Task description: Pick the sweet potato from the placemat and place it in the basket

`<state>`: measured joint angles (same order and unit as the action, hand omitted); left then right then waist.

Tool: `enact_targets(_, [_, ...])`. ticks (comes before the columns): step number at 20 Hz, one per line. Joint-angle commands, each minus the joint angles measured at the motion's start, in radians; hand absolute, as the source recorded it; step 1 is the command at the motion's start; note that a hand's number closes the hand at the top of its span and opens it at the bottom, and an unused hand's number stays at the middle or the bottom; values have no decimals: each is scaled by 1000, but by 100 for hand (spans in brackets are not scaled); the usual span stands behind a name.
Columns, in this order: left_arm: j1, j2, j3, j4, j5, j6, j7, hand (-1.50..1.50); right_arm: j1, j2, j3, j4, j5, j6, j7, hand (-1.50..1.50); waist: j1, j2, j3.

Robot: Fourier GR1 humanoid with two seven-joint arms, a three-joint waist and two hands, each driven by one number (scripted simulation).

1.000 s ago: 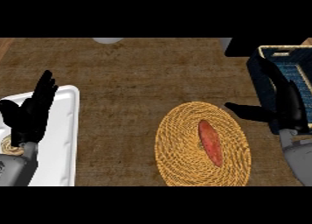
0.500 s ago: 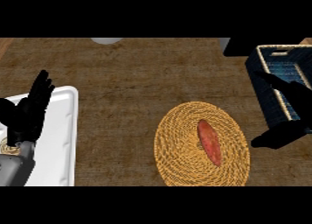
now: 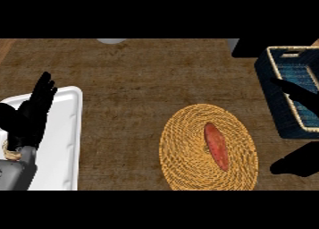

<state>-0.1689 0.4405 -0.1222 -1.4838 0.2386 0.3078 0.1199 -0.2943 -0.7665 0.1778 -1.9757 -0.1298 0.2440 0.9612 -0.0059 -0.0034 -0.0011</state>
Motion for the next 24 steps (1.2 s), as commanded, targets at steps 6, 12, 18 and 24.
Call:
enact_targets(6, [-11, -17, 39, -54, -41, -41, 75, 0, 174, 189, 34, 8, 231, -61, -137, -150, 6, 2, 1])
enact_targets(12, [-2, -63, 90, 40, -46, -116, -19, 0, 214, 301, 68, 21, 339, -71, -210, -150, 4, 3, 1])
enact_targets(18, [-21, -92, 100, 52, -105, -106, -2, 0, 212, 411, 122, 177, 517, -146, -365, -150, 6, 4, 1])
enact_targets(24, [-35, -116, 142, -1, -135, -126, 68, 0, 273, 408, 32, 114, 521, -67, -414, -150, 5, 3, 1])
